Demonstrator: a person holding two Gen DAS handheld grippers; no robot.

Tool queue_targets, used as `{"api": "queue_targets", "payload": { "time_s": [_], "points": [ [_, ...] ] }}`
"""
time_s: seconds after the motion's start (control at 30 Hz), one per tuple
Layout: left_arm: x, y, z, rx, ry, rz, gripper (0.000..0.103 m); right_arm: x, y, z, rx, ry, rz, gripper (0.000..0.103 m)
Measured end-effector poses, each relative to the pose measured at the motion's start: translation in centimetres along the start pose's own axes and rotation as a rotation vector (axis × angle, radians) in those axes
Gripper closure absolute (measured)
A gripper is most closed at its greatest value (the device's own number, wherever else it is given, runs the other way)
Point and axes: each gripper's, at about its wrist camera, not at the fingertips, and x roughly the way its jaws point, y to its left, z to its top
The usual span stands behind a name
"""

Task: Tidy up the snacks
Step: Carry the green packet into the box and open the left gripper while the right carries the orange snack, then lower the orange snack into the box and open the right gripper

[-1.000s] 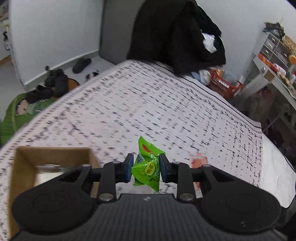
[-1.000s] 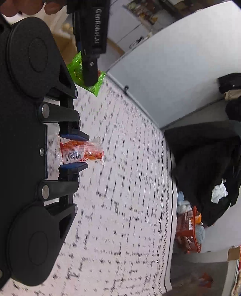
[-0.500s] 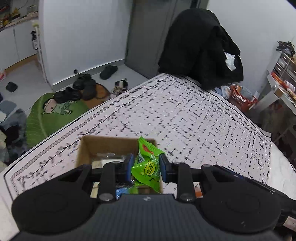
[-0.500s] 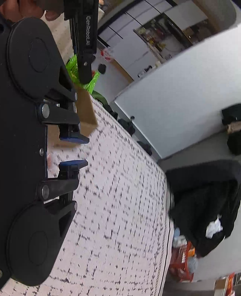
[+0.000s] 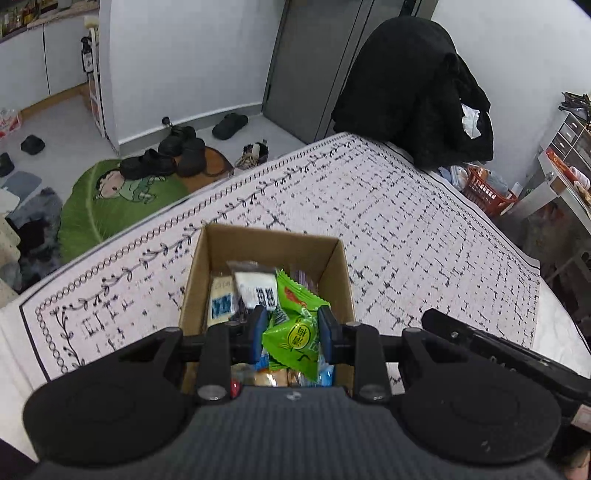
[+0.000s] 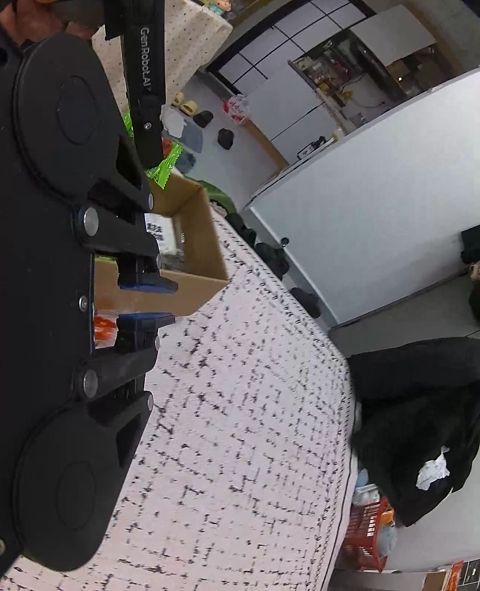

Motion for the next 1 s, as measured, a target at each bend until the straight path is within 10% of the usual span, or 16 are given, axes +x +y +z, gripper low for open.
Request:
{"api": "queue_targets", "payload": {
  "time_s": [1.0],
  "points": [
    [5.2, 2.9, -0.9, -0.084, 0.081, 0.061, 0.049, 7.8, -3.2, -4.4, 0.090, 0.282, -0.009, 0.077]
  ]
}}
